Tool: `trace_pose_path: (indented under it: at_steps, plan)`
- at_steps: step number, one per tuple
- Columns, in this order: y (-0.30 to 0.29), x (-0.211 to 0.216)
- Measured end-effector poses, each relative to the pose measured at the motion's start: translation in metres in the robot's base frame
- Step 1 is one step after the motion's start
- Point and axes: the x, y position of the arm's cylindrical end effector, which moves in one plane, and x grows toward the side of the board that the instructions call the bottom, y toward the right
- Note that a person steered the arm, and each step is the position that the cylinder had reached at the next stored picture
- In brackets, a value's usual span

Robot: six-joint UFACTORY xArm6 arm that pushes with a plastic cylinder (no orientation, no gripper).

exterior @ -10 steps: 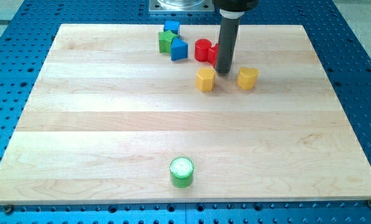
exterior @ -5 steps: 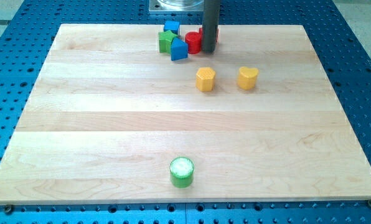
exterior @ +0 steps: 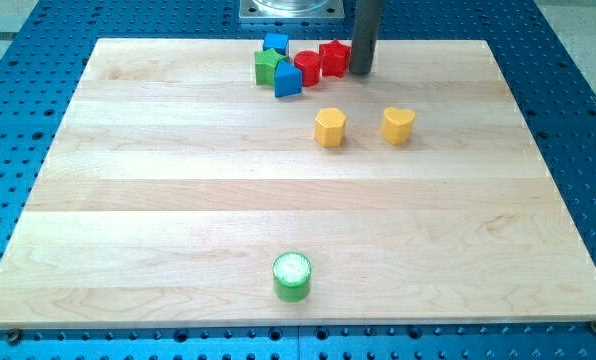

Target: Place the red blocks top center of the board

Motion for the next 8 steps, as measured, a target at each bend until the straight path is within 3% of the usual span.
trace_pose_path:
  at_steps: [3, 4, 6, 7, 8]
  plan:
    - [-0.051, -0.007]
    - [-0.032, 0.0]
    - [0.076, 0.077]
    - [0.11, 0.091]
    - [0.11, 0.101]
